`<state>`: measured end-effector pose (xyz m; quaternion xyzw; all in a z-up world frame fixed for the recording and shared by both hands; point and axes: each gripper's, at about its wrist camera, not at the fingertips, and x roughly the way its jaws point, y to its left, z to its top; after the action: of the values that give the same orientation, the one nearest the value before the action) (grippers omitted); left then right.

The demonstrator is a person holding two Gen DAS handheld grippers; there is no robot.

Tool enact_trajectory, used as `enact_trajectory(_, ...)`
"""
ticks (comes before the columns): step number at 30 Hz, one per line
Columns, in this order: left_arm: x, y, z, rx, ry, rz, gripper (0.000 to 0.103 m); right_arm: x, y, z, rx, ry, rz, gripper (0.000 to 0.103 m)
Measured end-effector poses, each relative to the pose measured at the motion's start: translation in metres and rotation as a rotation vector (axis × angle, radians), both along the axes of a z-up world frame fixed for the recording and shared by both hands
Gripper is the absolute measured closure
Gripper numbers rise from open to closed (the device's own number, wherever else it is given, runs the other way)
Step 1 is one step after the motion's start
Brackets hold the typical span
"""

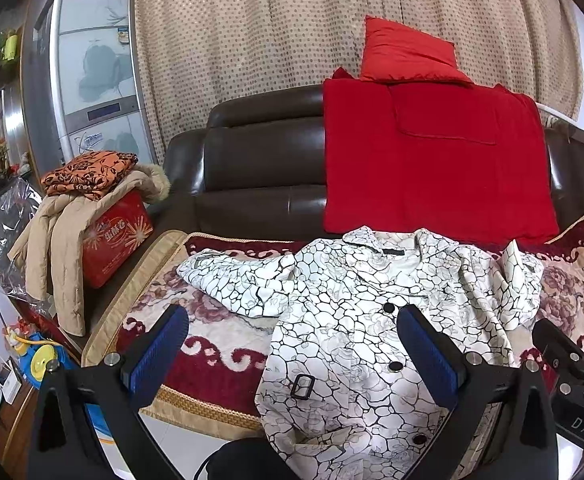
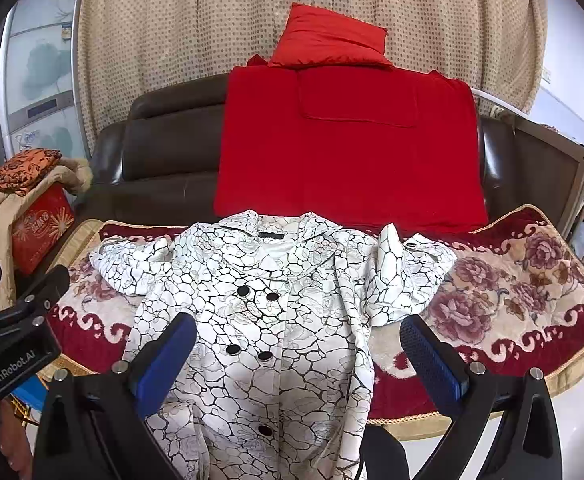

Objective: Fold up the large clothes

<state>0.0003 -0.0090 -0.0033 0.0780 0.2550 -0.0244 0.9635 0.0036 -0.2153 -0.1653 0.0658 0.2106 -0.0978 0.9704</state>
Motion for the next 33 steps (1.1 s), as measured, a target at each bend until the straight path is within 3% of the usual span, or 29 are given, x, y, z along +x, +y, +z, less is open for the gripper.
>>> enact_trajectory(33,0.008,-0.001,-0.01,0.003,0.014,0.001,0.0,0.014,-0.004,-0.012,0.013,0.041,0.005,0.0)
